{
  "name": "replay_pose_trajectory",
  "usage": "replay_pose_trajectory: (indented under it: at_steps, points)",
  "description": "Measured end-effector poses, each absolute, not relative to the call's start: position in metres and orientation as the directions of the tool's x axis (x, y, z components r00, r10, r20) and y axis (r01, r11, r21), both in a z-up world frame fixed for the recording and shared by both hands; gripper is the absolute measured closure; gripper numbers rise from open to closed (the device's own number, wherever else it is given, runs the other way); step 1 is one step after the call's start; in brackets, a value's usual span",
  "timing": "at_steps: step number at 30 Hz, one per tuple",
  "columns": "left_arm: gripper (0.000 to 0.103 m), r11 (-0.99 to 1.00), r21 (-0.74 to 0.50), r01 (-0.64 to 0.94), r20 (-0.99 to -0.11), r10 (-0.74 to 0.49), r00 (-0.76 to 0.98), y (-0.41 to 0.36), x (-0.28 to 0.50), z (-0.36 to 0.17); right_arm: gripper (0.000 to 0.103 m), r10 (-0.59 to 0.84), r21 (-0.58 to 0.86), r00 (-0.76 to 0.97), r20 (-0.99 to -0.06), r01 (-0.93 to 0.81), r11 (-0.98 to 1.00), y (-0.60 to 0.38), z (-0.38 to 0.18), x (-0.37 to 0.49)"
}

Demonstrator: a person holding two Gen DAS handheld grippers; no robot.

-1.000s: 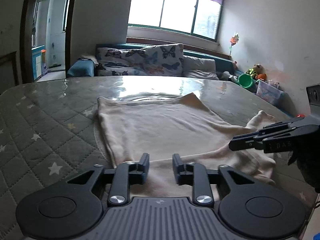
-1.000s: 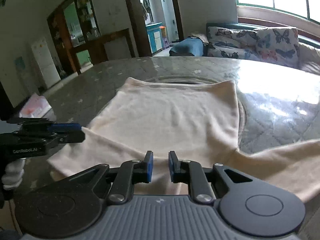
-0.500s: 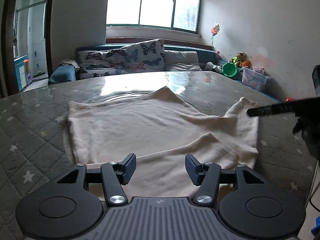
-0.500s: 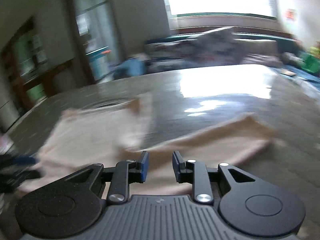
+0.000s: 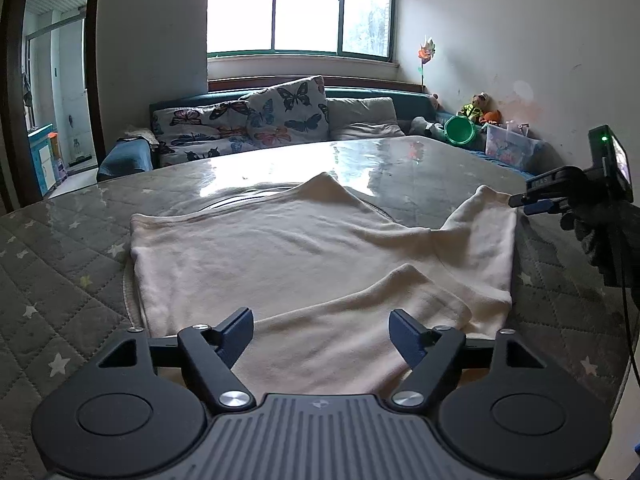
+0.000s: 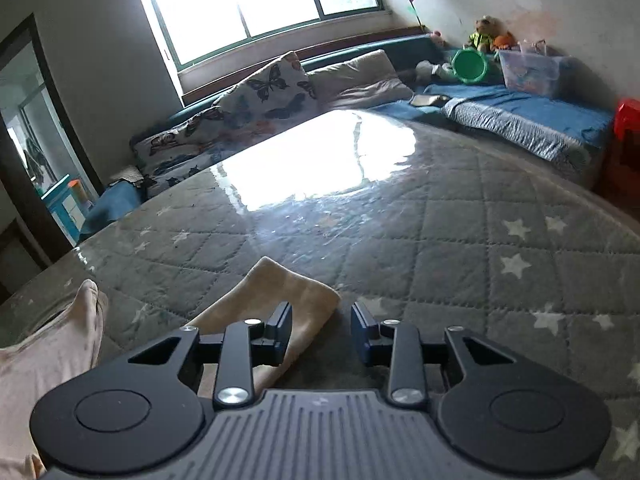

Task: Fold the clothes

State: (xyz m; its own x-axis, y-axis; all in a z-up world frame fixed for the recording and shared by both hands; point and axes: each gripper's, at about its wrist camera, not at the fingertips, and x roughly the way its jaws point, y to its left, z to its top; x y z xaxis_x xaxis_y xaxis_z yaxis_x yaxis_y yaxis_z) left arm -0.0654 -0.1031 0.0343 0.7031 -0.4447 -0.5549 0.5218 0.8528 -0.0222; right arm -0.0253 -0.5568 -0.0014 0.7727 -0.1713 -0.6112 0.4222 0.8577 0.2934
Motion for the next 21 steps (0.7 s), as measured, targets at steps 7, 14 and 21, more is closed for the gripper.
replay_pose_trajectory:
  at_steps: [7, 14, 21]
  points:
    - [0.020, 0.857, -0.020, 0.514, -0.558, -0.437, 0.705, -0.102, -0.069, 0.033, 0.096, -0.177, 0.282, 0.779, -0.602, 0.414, 0.865, -0.549, -0.003, -0.020]
    - [0.017, 0.867, -0.030, 0.498, -0.554, -0.429, 0.713, -0.099, -0.069, 0.032, 0.098, -0.108, 0.405, 0.849, -0.517, 0.354, 0.843, -0.550, 0.020, -0.050]
    - [0.015, 0.876, -0.044, 0.480, -0.547, -0.423, 0.722, -0.094, -0.069, 0.031, 0.098, 0.070, 0.504, 0.915, -0.396, 0.153, 0.850, -0.513, 0.061, -0.084]
